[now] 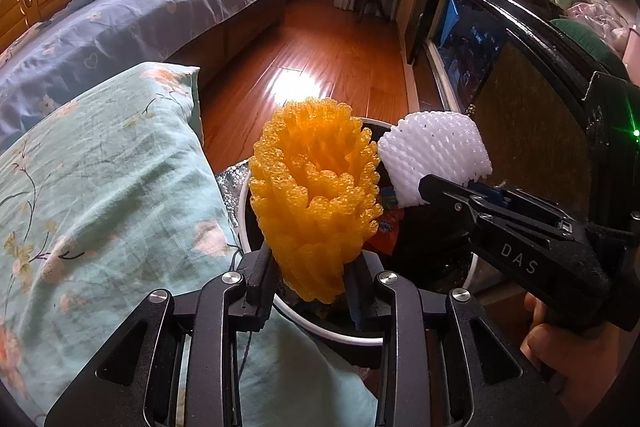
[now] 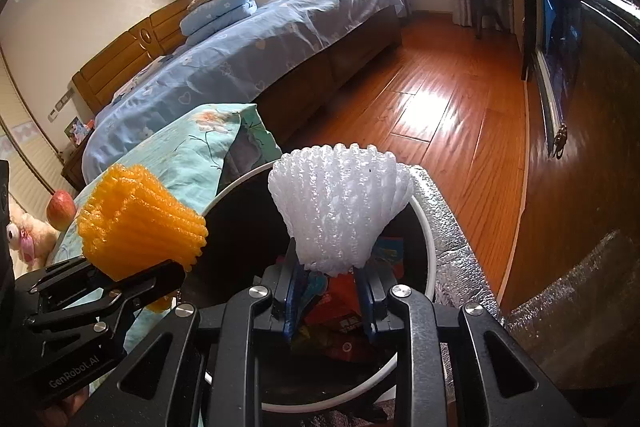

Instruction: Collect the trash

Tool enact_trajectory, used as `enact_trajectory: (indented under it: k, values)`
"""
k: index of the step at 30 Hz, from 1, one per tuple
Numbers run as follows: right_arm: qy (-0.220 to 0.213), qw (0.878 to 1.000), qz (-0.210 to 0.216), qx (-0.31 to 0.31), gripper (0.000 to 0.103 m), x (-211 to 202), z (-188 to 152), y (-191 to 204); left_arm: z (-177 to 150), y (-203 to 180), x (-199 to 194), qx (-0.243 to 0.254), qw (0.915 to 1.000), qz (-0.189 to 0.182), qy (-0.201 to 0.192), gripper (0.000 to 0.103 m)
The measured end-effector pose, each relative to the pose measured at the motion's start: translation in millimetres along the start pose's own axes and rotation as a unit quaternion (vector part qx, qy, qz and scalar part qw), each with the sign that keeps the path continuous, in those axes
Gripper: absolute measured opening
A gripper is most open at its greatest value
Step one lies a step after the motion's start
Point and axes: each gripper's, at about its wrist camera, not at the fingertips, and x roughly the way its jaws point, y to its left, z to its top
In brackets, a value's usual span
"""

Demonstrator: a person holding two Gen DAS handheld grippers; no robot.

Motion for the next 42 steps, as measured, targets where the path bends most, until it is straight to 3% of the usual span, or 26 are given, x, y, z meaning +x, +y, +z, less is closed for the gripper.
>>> enact_trajectory:
  k: [7, 11, 13, 17, 19, 20, 27, 37, 42]
  values:
    - [0.0, 1.0, -0.003, 0.0, 0.028, 0, 0, 0, 0, -1, -1, 0.003, 1.0, -0.003, 0.0, 0.03]
    - [0.005, 1.0, -0.002, 0.0, 0.03, 0, 0, 0, -2, 0, -5, 0.003, 1.0, -0.005, 0.0, 0.042]
    - [0.006, 1.0, -0.003, 0.0, 0.043, 0, 0, 0, -4, 1, -9, 0.004, 1.0, -0.004, -0.001, 0.049]
    - [0.002, 1.0, -0.004, 0.004, 0.052, -2, 0, 1, -11, 6, -20, 0.001, 1.0, -0.001, -0.009, 0.058]
    - [0.0, 1.0, -0.004, 0.006, 0.065, -3, -1, 1, -15, 11, -26, -0.004, 0.9999, -0.002, -0.011, 0.059]
    - [-0.001, 1.0, -0.003, 0.007, 0.066, -4, -1, 1, -16, 13, -29, -0.006, 0.9999, -0.001, -0.013, 0.06]
    - [-0.01, 1.0, 0.003, 0.011, 0.067, -15, -6, 10, -34, 31, -55, -0.036, 0.9988, 0.002, -0.034, 0.061]
    - [-0.038, 0.999, 0.034, 0.0, 0.085, -45, -35, 53, -84, 69, -98, -0.096, 0.9925, 0.019, -0.074, 0.062]
    - [-0.053, 0.997, 0.05, -0.011, 0.087, -59, -54, 79, -113, 85, -117, -0.112, 0.9892, 0.038, -0.086, 0.063]
